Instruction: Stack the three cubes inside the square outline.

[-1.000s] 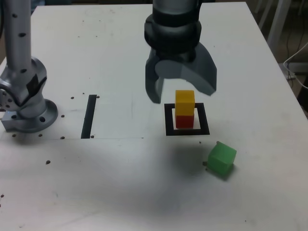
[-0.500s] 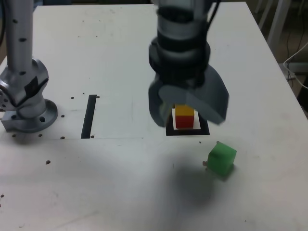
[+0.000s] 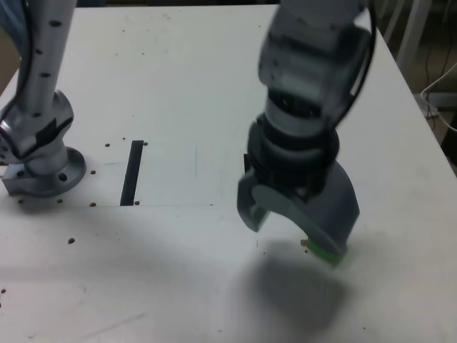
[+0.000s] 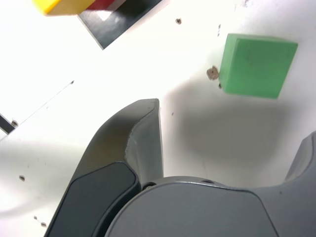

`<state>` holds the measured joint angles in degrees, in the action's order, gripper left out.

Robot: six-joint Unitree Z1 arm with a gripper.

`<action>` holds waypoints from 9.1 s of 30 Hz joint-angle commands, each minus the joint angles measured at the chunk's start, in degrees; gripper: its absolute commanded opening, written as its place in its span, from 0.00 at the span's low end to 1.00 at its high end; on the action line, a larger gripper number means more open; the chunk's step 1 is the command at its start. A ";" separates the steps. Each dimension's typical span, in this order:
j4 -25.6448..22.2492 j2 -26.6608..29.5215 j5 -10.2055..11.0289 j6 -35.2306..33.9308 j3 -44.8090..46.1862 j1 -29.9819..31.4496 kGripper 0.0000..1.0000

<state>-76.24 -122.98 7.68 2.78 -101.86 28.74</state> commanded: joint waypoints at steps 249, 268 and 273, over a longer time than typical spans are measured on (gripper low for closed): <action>0.30 41.37 -2.43 -2.70 41.64 -24.35 0.99; 13.16 44.48 -2.97 -7.35 54.44 -24.26 0.99; 13.44 46.64 -1.49 -7.35 55.14 -24.26 0.99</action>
<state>-62.84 -76.85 5.94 -4.49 -46.80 4.46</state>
